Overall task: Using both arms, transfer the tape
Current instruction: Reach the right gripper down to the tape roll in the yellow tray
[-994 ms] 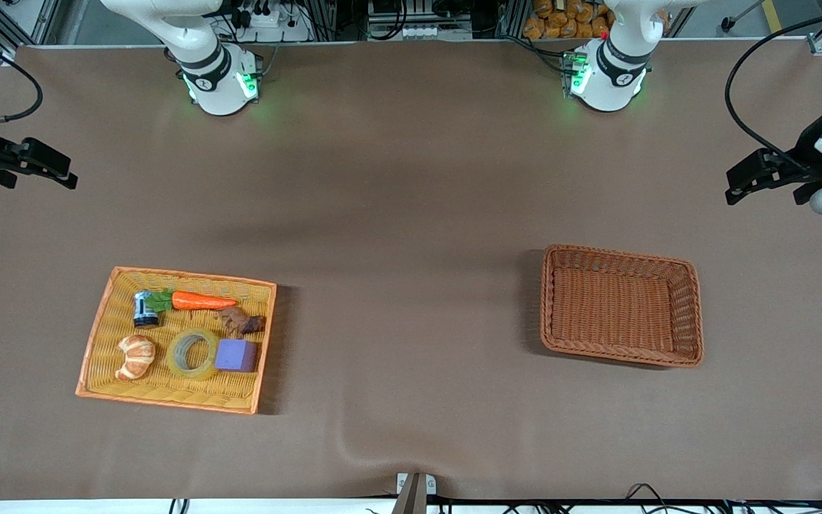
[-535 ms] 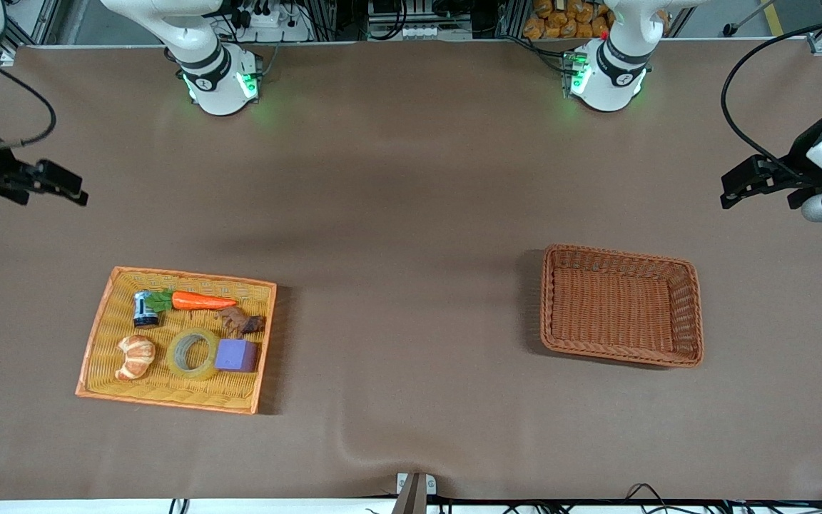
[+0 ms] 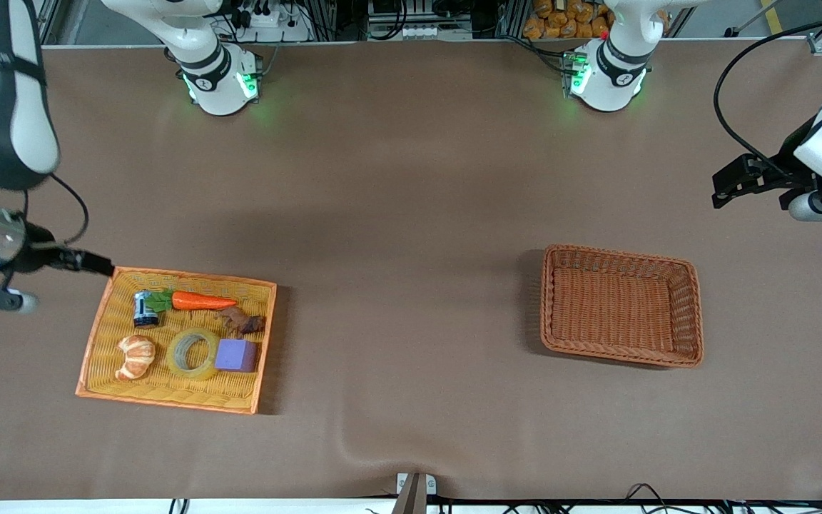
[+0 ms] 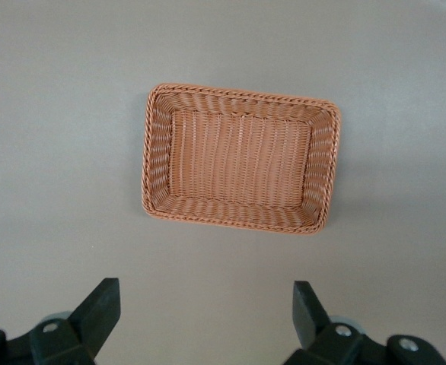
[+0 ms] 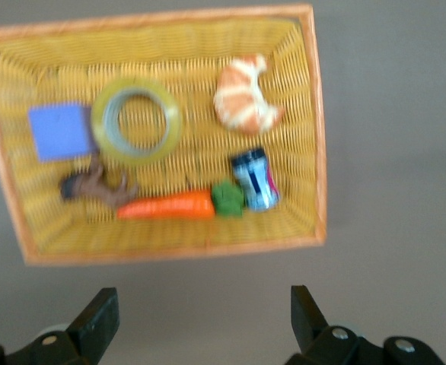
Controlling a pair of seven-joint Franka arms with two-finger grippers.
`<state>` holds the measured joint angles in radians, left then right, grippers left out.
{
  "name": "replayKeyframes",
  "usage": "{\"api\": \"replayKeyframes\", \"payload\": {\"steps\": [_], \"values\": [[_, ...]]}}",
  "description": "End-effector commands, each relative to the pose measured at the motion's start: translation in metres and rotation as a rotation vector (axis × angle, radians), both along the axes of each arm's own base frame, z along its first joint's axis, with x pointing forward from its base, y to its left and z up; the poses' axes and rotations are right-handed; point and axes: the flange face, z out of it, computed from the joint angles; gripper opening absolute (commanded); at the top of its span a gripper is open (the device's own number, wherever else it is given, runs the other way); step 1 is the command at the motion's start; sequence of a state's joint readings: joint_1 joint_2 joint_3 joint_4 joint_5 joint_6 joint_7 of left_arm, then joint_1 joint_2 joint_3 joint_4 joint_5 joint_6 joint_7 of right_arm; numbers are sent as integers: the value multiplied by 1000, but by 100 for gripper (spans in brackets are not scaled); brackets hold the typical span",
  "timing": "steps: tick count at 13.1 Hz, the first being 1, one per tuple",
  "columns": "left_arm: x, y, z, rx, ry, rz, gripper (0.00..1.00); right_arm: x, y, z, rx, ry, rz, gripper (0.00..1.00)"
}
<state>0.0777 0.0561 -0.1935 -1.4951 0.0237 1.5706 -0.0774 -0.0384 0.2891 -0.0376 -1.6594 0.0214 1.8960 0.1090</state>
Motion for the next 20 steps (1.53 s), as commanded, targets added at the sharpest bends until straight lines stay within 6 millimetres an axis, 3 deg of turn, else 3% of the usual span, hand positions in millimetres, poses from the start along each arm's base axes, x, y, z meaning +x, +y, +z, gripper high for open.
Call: {"api": "replayKeyframes", "payload": {"steps": [1, 7, 8, 14, 18, 19, 20], "values": [[0, -1, 6, -8, -6, -3, 100, 27, -9, -63, 29, -17, -70, 100], [-2, 3, 10, -8, -12, 5, 100, 63, 1, -187, 38, -142, -169, 100], [-2, 4, 11, -8, -15, 6, 100, 67, 2, -200, 40, -150, -204, 100], [-4, 5, 14, -8, -19, 6, 100, 66, 55, -229, 44, -105, -294, 100], [-8, 3, 22, -7, -33, 1, 100, 59, 62, -236, 38, -62, -294, 100], [-8, 3, 22, -7, -35, 1, 100, 56, 64, -237, 34, -38, -276, 84], [-9, 3, 23, -7, -36, 1, 100, 53, 64, -237, 26, -12, -263, 45]]}}
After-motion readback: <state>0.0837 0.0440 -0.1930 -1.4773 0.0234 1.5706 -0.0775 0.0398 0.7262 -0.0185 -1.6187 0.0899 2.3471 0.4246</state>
